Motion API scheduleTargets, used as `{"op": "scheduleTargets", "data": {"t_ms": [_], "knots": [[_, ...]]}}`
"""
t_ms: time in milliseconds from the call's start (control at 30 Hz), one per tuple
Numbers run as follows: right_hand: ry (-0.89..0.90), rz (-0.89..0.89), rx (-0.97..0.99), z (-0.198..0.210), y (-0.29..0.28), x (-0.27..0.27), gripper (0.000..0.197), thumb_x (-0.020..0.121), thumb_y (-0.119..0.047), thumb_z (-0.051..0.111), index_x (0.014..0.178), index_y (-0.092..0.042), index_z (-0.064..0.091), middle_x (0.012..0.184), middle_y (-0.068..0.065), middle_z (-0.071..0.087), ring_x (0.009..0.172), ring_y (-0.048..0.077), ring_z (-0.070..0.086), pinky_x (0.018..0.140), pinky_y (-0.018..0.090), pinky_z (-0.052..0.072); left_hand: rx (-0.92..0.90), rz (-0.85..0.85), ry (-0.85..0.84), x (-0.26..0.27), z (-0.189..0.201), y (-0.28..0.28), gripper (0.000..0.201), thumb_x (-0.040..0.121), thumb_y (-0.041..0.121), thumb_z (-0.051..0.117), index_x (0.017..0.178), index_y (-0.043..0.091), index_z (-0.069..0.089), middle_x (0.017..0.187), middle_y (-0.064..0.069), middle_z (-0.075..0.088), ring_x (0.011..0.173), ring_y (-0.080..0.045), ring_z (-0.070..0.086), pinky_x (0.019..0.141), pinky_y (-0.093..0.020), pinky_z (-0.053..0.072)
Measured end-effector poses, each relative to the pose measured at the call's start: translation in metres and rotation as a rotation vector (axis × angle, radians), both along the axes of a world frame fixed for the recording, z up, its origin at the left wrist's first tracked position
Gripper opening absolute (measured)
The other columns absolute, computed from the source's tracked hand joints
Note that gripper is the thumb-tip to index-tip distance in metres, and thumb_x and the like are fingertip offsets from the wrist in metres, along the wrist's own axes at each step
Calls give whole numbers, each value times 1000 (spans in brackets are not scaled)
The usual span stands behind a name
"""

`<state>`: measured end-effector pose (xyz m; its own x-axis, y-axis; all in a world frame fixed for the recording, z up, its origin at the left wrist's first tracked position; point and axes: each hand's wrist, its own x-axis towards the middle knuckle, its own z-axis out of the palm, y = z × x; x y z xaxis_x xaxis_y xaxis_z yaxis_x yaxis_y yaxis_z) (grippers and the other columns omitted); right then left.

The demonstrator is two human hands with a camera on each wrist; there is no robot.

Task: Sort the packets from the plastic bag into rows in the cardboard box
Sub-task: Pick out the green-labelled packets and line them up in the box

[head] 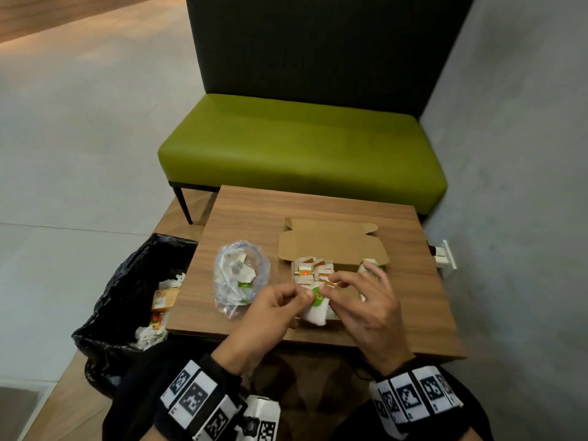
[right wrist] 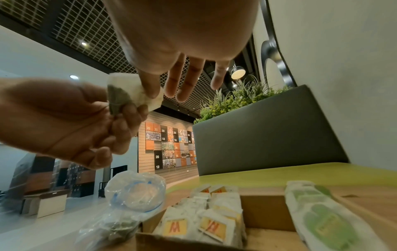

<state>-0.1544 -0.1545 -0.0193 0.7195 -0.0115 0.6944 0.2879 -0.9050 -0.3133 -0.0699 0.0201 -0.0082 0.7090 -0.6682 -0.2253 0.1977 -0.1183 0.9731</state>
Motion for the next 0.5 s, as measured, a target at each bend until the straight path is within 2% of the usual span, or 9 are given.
{"op": "scheduleTargets", "data": {"t_ms": [67, 100, 167, 200, 267, 367, 500], "knots": [[30, 1, 91, 0, -3, -8, 21, 96, -22, 60, 114, -26, 70, 111, 2, 70, 93, 17, 67, 93, 52, 49, -38, 30, 32, -6, -2, -5, 18, 95, 21, 61, 93, 7, 72, 79, -2, 66, 73, -11, 56, 67, -26, 45], [50, -7, 200, 0, -3, -11, 25, 94, -15, 64, 116, -24, 72, 113, 0, 69, 96, 15, 66, 90, 46, 52, -57, 53, 27, -10, -1, -8, 14, 95, 17, 62, 92, 8, 72, 77, -1, 67, 70, -8, 57, 66, -23, 46], [131, -41, 559, 7, -3, -18, 32, 91, -6, 68, 117, -24, 71, 106, -5, 72, 95, 12, 67, 86, 31, 55, -75, 122, -36, -16, 1, -13, 11, 94, 14, 63, 93, 8, 72, 79, -1, 72, 72, -8, 63, 65, -19, 49], [200, -43, 768, 13, -2, -20, 34, 90, -4, 69, 115, -27, 71, 99, -4, 75, 92, 11, 69, 84, 26, 56, -71, 147, -88, -18, 0, -16, 10, 94, 13, 63, 95, 9, 73, 84, -3, 74, 76, -11, 66, 67, -20, 52], [378, 1, 1055, 21, -3, -23, 32, 89, -5, 69, 112, -28, 70, 94, 1, 76, 88, 12, 71, 79, 24, 57, -54, 148, -201, -22, -2, -19, 10, 93, 16, 65, 99, 14, 73, 92, -4, 75, 84, -20, 69, 74, -27, 57], [535, 42, 1098, 20, -5, -22, 22, 86, -6, 73, 105, -18, 73, 96, 2, 77, 90, 15, 73, 76, 26, 58, -14, 85, -328, -26, -8, -23, 14, 92, 21, 67, 105, 23, 73, 96, 1, 74, 87, -25, 68, 79, -40, 58], [519, 26, 1031, 16, -12, -23, 11, 83, -5, 76, 93, -9, 76, 90, 5, 77, 86, 15, 72, 73, 25, 57, -14, 63, -301, -32, -11, -30, 18, 91, 14, 69, 108, 18, 71, 99, 3, 74, 91, -18, 69, 84, -41, 57]]}}
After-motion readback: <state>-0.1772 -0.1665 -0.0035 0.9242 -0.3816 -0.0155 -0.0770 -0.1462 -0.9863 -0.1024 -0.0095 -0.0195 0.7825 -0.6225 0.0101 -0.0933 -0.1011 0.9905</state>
